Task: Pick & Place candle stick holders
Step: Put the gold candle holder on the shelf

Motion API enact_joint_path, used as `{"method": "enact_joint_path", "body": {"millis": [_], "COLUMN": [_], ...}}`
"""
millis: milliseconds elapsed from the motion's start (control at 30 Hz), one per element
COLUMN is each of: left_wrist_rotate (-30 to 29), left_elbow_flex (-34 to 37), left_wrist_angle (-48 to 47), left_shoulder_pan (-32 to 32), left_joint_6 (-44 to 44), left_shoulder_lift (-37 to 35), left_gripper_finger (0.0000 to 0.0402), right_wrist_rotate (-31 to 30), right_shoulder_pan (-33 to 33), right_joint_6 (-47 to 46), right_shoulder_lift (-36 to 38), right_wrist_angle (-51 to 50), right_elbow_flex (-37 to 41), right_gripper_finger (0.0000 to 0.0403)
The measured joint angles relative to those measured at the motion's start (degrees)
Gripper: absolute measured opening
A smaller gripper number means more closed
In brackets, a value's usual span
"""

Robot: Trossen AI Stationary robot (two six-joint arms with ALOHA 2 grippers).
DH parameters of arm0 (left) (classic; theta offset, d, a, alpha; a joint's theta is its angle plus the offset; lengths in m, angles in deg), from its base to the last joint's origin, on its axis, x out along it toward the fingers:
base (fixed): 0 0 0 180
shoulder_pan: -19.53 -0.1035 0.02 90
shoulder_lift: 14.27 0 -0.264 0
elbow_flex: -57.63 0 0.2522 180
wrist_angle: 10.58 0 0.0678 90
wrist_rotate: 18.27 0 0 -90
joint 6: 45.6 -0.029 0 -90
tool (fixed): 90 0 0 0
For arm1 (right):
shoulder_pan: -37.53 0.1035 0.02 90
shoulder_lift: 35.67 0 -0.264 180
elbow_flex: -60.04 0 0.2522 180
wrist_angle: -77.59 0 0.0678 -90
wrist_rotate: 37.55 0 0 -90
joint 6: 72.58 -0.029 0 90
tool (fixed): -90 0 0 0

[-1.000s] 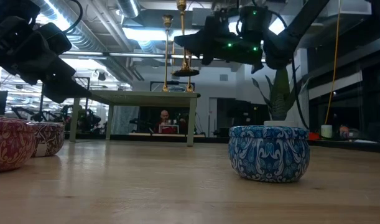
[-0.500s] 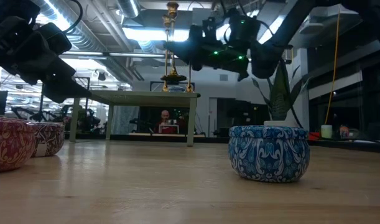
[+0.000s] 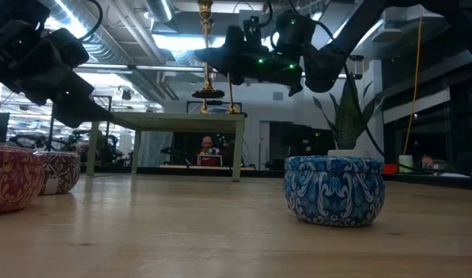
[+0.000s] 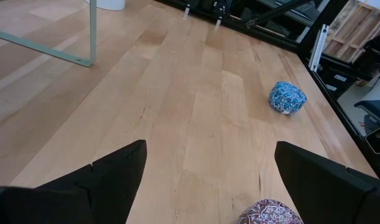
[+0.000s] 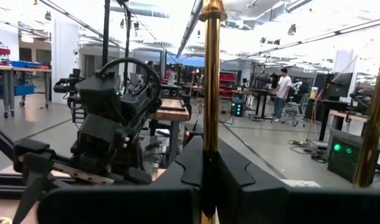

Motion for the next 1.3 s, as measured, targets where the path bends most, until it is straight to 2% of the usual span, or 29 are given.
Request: {"method": "enact_joint_path", "body": {"millis": [100,267,367,600,733,900,1300], "left_wrist_rotate": [-0.01,-0.01,-0.01,-0.01,-0.01,0.00,0.00], "left_elbow_flex": [-0.02,-0.01,0.00,-0.01,-0.01,0.00,-0.01], "left_wrist_angle": [0.00,0.00,0.00,0.01,0.00,0.00,0.00], "left_shoulder_pan": [0.01,0.01,0.01,0.00,0.00,-0.01,0.00], "left_joint_6": [0.00,0.00,0.00,0.00,0.00,0.00,0.00], "left_shoulder_lift": [0.00,0.00,0.00,0.00,0.00,0.00,0.00], "left_gripper_finger": [0.0354,0.0353,0.0353,0.0352,0.0354,0.0352,0.0353], "right_wrist_rotate": [-0.40,-4.86,-4.98,-6.70,-6.34,-5.11,-7.96], "right_shoulder_pan": [-0.02,-0.06,-0.07,-0.06,-0.07,-0.02,-1.46], "right_joint_6": [0.00,0.16,0.15,-0.04,-1.64,-2.69,-2.43], "right_shoulder_lift": [0.00,0.00,0.00,0.22,0.22,0.24,0.28], "right_wrist_angle": [-0.77,-1.01,-1.01,-1.13,-1.15,-1.82,-3.64], "right_elbow_flex": [0.00,0.02,0.02,0.02,0.02,0.04,0.11], "right_gripper_finger": [0.0019,0.0030,0.0014,0.0027,0.0014,0.0019,0.0015]}}
